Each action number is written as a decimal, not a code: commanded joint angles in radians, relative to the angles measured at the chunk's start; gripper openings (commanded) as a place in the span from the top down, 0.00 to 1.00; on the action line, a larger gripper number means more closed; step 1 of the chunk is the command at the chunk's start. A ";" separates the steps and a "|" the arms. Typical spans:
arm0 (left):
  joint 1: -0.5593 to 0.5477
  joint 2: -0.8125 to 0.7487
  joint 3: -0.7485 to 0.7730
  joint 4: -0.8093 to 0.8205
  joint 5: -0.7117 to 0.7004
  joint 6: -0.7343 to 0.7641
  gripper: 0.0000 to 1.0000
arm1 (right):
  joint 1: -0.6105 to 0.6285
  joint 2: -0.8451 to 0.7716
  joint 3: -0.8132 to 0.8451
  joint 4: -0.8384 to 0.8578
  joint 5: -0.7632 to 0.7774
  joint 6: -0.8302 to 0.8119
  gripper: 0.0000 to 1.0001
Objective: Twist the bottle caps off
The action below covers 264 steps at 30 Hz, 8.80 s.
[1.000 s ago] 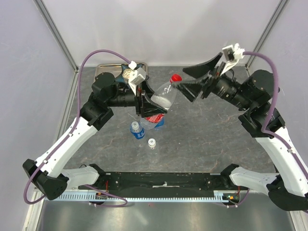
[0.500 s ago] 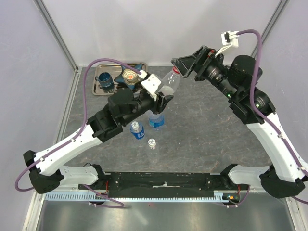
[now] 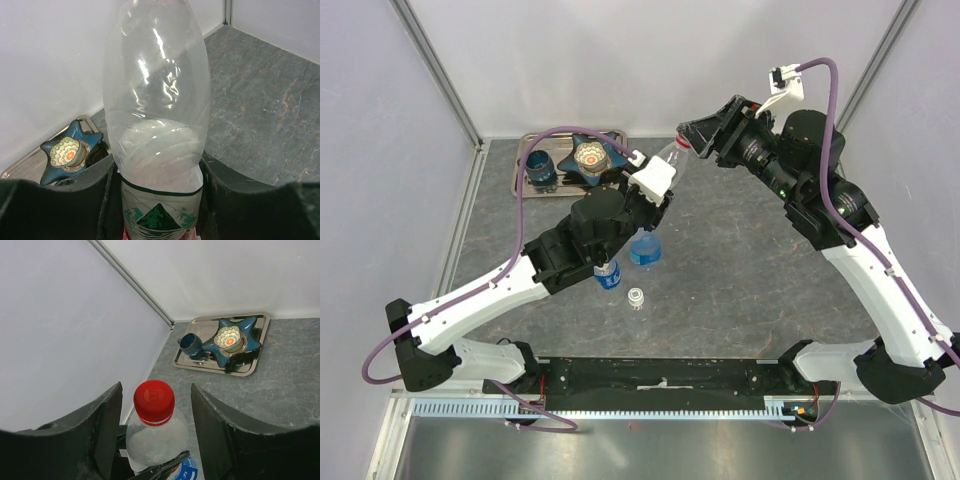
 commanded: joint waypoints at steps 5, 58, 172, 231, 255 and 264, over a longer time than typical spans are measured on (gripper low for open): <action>-0.008 -0.014 0.031 0.051 -0.035 0.037 0.88 | 0.002 0.007 -0.012 0.040 0.001 -0.001 0.43; 0.462 -0.028 0.033 0.391 1.773 -0.739 0.87 | -0.017 -0.299 -0.280 0.240 -0.911 -0.374 1.00; 0.336 0.051 0.106 -0.087 1.187 -0.340 0.78 | -0.099 -0.220 -0.365 0.271 -0.378 -0.089 0.28; 0.337 -0.655 -0.519 0.054 0.493 -0.446 0.00 | -0.352 0.638 -0.124 0.521 0.740 -0.408 1.00; 0.337 -0.600 -0.533 0.051 0.529 -0.443 0.00 | -0.354 0.654 -0.131 0.444 0.654 -0.350 0.59; 0.337 -0.597 -0.541 0.051 0.540 -0.447 0.01 | -0.356 0.643 -0.125 0.407 0.647 -0.339 0.47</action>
